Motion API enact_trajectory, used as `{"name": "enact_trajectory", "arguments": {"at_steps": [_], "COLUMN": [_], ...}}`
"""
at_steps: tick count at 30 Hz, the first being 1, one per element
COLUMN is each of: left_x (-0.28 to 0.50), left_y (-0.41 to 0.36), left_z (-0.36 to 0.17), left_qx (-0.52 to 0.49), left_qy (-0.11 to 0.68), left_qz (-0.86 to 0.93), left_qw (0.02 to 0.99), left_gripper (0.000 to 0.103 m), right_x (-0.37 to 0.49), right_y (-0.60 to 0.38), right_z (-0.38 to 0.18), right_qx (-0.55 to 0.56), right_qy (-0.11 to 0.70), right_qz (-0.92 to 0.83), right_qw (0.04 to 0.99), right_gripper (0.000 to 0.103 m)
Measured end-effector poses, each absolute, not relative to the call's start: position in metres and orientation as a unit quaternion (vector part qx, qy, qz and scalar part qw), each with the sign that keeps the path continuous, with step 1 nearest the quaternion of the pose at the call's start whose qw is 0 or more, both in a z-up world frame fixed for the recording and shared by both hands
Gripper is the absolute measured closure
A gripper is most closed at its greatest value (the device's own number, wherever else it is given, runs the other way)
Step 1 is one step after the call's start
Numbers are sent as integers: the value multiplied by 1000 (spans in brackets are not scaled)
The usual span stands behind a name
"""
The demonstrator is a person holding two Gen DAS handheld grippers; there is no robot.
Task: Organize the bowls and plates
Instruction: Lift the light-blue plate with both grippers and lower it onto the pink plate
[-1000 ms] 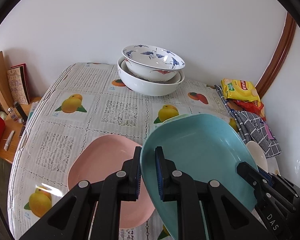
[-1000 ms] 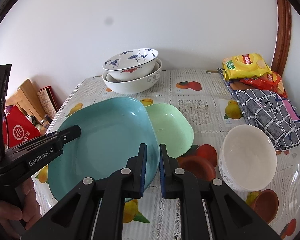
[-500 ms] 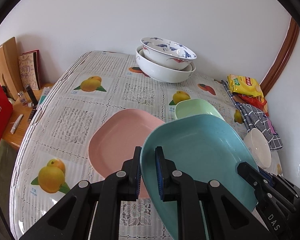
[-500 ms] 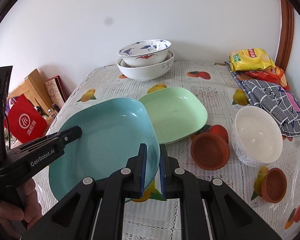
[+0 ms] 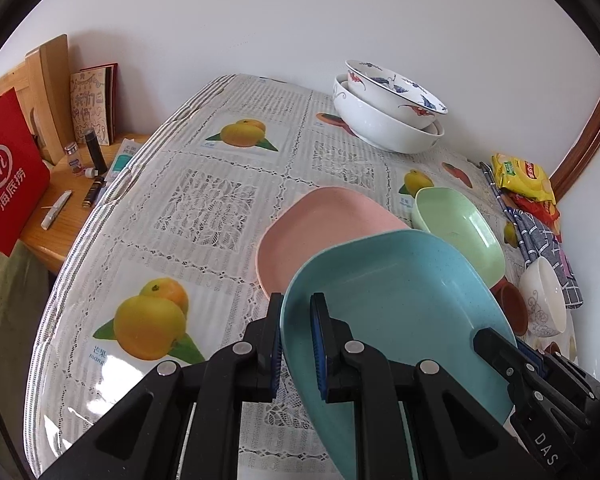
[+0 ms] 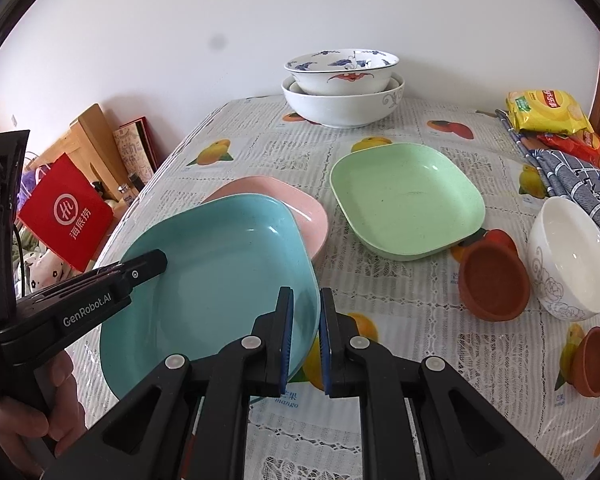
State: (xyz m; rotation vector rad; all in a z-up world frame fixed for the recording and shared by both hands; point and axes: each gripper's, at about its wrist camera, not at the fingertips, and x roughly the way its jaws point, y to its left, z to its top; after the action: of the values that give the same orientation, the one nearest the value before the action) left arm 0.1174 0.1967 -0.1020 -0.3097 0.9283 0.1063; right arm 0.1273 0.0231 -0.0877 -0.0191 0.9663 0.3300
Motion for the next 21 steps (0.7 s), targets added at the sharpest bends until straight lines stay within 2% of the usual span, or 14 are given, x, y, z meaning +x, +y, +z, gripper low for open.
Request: {"name": "enact_trajectory", "arguments": {"at_steps": [21], "left_x": [156], "left_y": [205], "left_z": [-115], "left_qx": [-135], "left_qy": [464], "left_qz": [72], "left_qw": [873], "left_gripper": [90], "right_x": [186], "right_y": [42], "right_z": [-108], "right_qx": [-48], "right_qy": [480], "right_qz": [166], "right_qw": [860], "right_gripper": [91]}}
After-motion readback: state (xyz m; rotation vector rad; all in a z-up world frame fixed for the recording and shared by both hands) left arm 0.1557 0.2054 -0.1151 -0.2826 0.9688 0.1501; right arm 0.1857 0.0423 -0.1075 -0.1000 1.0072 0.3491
